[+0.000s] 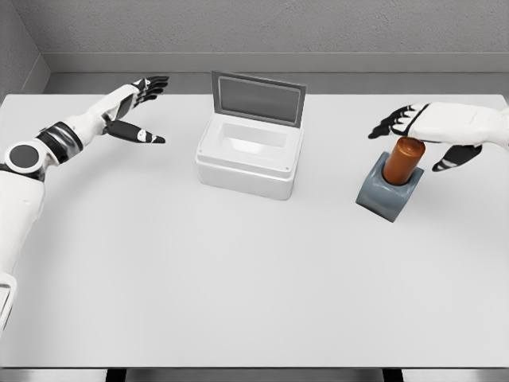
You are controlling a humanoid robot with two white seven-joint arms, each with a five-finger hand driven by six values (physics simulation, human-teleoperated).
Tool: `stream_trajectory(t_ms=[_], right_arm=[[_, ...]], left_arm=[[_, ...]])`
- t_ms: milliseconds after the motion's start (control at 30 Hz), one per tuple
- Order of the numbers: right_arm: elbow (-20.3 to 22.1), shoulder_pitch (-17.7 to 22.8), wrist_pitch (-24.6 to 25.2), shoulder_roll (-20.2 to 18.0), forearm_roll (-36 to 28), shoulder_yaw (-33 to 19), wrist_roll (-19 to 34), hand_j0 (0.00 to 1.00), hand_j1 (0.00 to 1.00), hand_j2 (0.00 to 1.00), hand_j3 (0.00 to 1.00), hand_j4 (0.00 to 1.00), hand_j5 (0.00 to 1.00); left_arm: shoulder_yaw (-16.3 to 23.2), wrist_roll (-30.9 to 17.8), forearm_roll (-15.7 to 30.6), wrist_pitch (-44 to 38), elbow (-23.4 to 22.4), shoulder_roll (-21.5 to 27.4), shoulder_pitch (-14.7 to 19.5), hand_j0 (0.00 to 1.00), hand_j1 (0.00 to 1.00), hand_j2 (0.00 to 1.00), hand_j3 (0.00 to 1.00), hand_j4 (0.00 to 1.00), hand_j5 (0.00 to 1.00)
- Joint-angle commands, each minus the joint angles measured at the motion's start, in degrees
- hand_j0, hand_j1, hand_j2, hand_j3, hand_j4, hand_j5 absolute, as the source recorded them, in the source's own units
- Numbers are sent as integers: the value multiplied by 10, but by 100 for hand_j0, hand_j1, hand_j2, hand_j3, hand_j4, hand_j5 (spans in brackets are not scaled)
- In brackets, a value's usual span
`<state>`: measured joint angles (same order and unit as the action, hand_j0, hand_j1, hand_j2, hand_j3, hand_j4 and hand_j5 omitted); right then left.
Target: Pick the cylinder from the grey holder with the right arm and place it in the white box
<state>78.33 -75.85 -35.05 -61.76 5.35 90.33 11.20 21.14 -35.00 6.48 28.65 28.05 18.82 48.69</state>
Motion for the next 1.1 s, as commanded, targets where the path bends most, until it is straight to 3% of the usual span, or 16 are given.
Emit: stream_trajectory(t_ms=[0, 433, 633, 800, 933, 1067], right_arm=[[2, -1, 1, 7, -3, -1, 19, 100, 100, 100, 100, 100, 100], [-13, 0, 1, 21, -2, -16, 51, 99, 99, 99, 99, 99, 99], [-17, 3, 1, 21, 1, -16, 60, 64, 64, 64, 64, 64, 64], [-16, 6, 1, 19, 4, -19, 69, 40, 40, 40, 40, 40, 40], [-13, 6, 1, 20, 4, -24, 78, 32, 32, 32, 32, 32, 32], [-7, 5, 1, 10, 5, -46, 86, 30, 30, 30, 30, 30, 30]], left_arm=[[-1, 0, 4, -6, 2, 0, 0, 100, 100, 100, 100, 100, 100], [5, 0, -3, -5, 8, 6, -4, 100, 100, 100, 100, 100, 100], [5, 0, -3, -5, 8, 6, -4, 100, 100, 100, 100, 100, 100], [6, 0, -4, -5, 8, 6, -4, 100, 100, 100, 100, 100, 100], [6, 0, -4, -5, 8, 7, -4, 100, 100, 100, 100, 100, 100], [6, 0, -4, -5, 8, 8, -4, 100, 100, 100, 100, 100, 100]])
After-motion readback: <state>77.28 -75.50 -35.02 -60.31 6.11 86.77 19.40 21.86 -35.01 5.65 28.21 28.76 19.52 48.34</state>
